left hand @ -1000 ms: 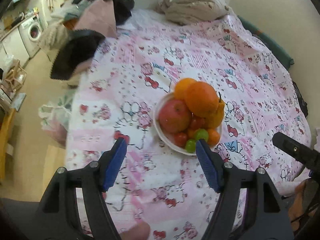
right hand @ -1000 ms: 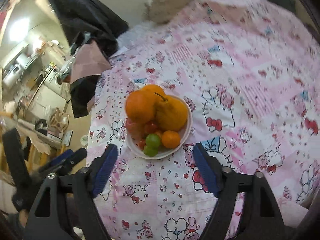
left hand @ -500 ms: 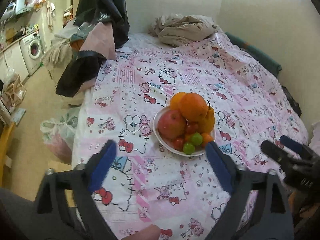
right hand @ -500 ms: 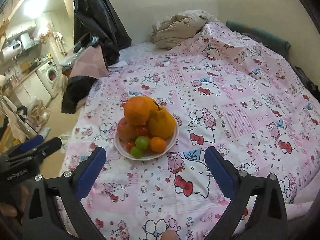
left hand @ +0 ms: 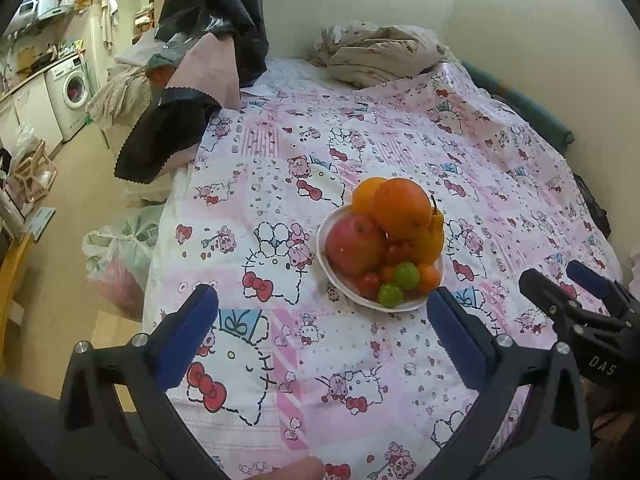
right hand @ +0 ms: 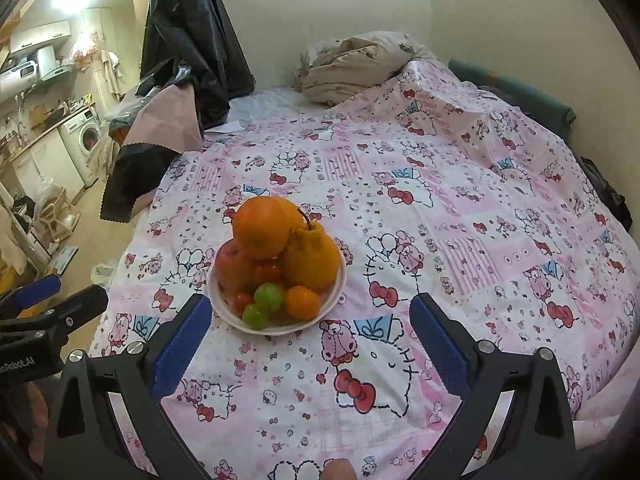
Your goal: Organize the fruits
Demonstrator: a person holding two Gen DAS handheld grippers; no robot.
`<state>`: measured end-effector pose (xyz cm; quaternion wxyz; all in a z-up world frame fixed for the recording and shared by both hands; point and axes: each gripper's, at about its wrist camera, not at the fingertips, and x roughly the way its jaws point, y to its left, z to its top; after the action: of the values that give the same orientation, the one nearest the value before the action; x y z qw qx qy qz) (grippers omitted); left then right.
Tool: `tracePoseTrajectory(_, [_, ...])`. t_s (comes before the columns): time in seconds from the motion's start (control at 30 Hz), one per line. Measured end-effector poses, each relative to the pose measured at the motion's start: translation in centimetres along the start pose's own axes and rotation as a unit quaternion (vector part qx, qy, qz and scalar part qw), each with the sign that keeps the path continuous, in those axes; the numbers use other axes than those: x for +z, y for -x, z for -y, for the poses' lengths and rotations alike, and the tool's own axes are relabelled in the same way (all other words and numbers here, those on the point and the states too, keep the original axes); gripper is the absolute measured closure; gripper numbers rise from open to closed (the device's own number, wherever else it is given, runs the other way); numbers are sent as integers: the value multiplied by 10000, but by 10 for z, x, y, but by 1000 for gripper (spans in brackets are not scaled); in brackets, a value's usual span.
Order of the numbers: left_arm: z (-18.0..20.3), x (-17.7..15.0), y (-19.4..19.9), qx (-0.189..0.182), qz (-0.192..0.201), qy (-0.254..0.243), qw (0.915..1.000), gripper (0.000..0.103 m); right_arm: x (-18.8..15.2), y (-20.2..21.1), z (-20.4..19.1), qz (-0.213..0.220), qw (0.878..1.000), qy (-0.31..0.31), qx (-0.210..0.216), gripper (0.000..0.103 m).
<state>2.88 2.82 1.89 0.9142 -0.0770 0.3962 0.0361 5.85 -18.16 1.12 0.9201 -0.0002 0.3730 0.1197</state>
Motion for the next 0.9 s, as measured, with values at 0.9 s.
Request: tracePoseTrajectory(0.9, [4, -1, 1, -40, -1, -8, 10000, 0, 0, -2, -1, -64, 10000, 18, -19, 0])
